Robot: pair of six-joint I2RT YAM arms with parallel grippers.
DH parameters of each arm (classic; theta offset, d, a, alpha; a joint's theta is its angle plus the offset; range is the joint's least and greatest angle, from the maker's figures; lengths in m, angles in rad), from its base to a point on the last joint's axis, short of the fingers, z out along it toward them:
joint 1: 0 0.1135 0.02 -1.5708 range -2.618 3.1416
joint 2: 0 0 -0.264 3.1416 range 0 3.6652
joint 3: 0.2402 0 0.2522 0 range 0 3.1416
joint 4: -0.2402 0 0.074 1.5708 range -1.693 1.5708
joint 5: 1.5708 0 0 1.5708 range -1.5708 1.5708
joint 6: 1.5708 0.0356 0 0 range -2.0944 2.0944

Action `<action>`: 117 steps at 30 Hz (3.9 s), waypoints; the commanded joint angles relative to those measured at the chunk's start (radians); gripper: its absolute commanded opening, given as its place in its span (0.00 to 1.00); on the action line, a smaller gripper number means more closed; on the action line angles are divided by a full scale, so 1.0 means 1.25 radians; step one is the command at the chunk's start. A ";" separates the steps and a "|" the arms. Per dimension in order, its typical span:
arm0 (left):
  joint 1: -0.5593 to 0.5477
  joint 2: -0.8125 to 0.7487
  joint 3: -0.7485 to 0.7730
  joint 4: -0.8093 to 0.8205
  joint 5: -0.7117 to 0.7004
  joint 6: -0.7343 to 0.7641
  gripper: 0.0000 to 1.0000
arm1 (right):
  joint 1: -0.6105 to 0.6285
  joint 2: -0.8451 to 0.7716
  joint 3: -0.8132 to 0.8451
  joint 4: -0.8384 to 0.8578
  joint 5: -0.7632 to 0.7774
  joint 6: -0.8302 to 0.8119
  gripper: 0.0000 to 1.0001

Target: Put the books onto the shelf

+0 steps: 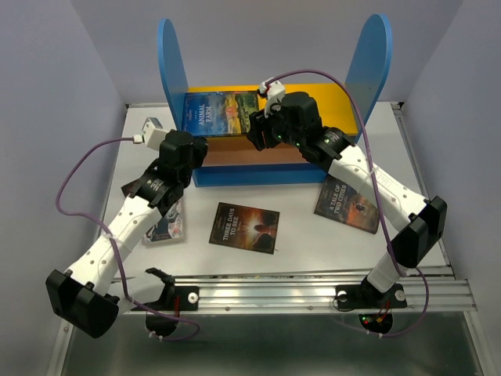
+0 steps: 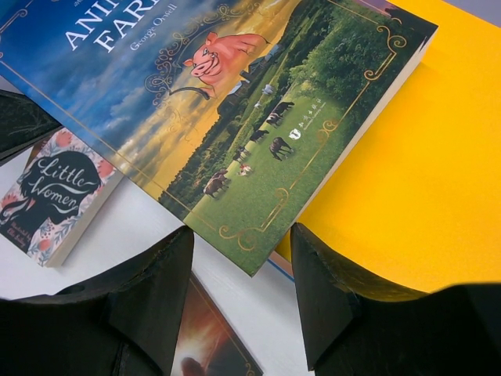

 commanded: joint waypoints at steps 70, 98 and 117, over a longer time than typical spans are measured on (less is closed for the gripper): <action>-0.071 -0.091 -0.487 -0.106 0.473 0.130 0.99 | 0.000 -0.262 -0.604 0.114 -0.032 0.253 1.00; -0.086 0.070 -0.451 -0.021 0.268 0.006 0.78 | 0.000 -0.018 -0.662 0.280 -0.228 0.274 0.96; -0.080 0.123 -0.471 0.039 0.304 -0.014 0.58 | 0.000 -0.065 -0.650 0.301 -0.396 0.437 0.62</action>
